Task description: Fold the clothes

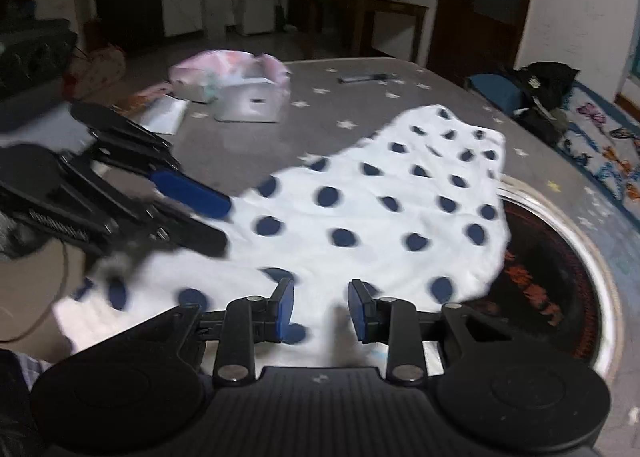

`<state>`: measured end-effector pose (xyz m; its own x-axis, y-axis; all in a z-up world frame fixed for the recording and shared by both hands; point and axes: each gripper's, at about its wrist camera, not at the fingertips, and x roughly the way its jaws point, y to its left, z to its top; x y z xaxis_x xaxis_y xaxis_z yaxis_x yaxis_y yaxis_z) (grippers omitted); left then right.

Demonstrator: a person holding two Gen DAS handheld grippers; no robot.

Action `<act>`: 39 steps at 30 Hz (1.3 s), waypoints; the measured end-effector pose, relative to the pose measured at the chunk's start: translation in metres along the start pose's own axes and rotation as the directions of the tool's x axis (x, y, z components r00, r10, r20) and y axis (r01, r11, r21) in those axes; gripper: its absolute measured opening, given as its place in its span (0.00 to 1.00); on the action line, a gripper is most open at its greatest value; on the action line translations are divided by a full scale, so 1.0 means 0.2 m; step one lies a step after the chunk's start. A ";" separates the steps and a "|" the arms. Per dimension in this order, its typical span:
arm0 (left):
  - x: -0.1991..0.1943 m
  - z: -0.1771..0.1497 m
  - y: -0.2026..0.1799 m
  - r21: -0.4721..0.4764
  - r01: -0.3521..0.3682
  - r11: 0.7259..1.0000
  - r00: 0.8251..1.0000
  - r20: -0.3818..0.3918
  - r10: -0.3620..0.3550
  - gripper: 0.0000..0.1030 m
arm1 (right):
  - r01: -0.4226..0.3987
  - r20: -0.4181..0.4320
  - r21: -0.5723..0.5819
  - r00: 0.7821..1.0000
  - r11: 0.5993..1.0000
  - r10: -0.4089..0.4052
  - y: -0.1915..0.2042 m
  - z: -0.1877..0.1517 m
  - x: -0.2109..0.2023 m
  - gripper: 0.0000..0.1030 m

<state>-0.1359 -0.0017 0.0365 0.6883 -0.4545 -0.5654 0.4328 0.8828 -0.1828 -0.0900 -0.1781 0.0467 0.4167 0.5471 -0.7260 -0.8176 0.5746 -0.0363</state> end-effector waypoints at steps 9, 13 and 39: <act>-0.02 -0.11 -0.04 0.019 0.009 1.000 1.000 -0.028 -0.008 0.31 | 0.004 -0.070 -0.056 0.998 0.998 -0.008 0.08 -0.08 0.00 0.29; -0.07 -0.08 -0.05 0.022 0.011 1.000 1.000 0.011 -0.011 0.31 | -0.008 -0.031 -0.042 1.000 0.999 0.007 0.10 -0.04 -0.05 0.29; -0.11 -0.19 -0.08 0.036 0.015 0.999 1.000 -0.020 -0.014 0.31 | -0.091 -0.037 -0.083 0.995 0.992 0.088 0.30 -0.13 -0.14 0.32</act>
<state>-0.1792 -0.0023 0.0215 0.6705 -0.4647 -0.5784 0.4636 0.8710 -0.1623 -0.1601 -0.1751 0.0461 0.3283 0.5723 -0.7515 -0.8822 0.4702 -0.0274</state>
